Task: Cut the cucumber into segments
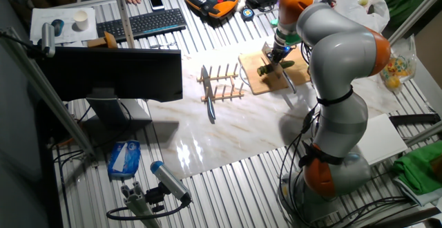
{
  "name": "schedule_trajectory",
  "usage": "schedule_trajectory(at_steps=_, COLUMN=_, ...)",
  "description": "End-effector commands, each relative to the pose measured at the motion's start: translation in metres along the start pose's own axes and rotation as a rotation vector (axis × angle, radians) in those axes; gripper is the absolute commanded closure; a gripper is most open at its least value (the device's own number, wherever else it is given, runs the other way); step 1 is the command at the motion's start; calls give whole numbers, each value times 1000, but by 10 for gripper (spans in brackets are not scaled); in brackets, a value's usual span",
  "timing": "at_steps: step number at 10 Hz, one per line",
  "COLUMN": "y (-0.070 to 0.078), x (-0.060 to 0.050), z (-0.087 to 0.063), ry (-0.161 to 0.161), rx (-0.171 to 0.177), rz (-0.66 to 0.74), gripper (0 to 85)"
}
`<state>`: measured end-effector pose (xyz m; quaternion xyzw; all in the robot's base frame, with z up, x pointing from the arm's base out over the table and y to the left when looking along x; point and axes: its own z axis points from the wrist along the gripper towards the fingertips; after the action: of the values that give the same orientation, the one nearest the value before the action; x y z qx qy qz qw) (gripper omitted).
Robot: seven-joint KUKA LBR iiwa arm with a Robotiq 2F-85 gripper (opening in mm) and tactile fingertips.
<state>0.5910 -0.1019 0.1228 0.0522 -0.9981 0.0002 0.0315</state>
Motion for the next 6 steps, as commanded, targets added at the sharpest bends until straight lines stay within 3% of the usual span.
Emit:
schedule_trajectory(at_steps=1, y=1, x=0, z=0, ry=-3, rx=-9, rz=2, gripper=843)
schedule_trajectory(at_steps=3, y=2, x=-1, z=1, ry=-8, rx=-30, rz=7, gripper=843)
schedule_trajectory(at_steps=6, y=5, x=-1, z=3, ry=-6, rx=-21, rz=3, gripper=843)
